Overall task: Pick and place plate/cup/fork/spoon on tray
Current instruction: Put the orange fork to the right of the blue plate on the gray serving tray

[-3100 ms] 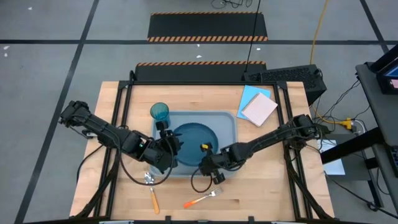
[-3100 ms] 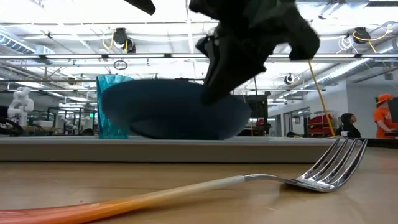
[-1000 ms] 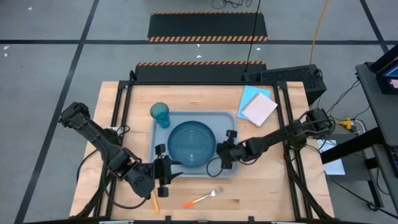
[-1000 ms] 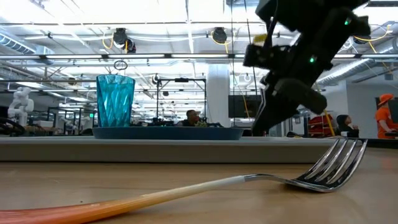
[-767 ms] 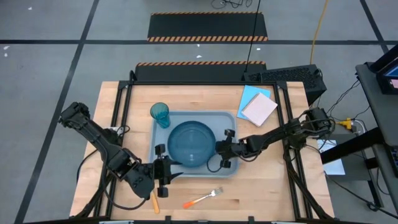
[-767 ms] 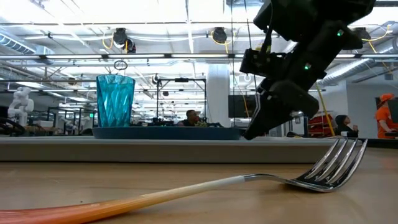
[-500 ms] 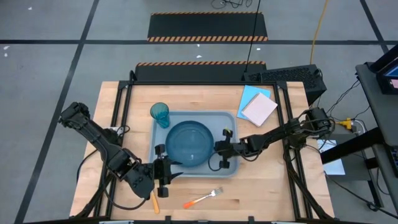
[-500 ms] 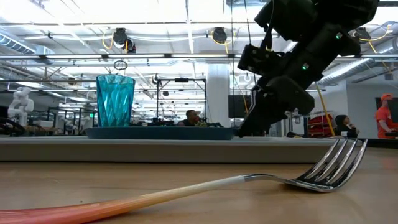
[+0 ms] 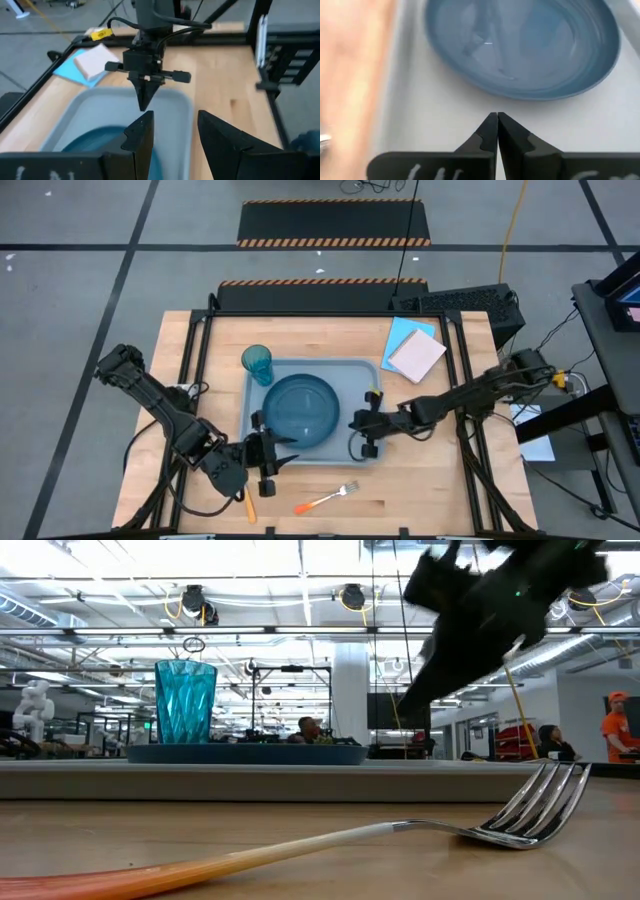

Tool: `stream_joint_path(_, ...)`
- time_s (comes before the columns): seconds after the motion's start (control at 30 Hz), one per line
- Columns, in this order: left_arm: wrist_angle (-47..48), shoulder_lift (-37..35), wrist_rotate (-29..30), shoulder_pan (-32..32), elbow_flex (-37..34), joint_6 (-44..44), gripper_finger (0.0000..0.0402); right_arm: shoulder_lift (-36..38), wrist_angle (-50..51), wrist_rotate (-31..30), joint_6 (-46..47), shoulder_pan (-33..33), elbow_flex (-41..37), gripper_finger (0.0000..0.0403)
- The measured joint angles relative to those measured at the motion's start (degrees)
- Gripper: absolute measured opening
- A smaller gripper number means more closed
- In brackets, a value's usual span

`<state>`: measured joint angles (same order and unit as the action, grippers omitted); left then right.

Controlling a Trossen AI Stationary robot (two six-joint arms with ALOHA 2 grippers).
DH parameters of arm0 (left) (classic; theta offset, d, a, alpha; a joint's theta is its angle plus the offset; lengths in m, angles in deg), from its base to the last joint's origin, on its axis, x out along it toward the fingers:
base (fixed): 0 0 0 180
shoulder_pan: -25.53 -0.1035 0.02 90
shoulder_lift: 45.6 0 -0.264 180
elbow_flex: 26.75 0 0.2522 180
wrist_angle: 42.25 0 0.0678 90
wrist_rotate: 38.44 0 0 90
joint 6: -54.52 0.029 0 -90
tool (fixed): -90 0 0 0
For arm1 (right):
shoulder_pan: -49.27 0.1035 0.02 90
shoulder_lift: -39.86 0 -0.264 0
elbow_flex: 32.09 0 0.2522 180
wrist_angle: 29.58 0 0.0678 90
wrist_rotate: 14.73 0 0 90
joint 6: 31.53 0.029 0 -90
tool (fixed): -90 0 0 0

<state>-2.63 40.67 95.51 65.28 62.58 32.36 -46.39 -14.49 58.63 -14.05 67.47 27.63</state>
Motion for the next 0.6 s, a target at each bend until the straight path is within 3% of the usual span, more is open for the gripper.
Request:
stream_joint_path(0.27, -6.2, 6.1, -1.1, -0.3, 3.6, 5.6, 0.0157, 5.4, 7.0, -7.0, 11.8, 11.4, 0.1, 0.0004)
stream_joint_path(0.6, -3.0, 17.5, -3.9, -0.2, 17.9, 6.8, 0.0157, 5.6, 8.8, -7.6, 24.6, 21.8, 0.0, 0.0004)
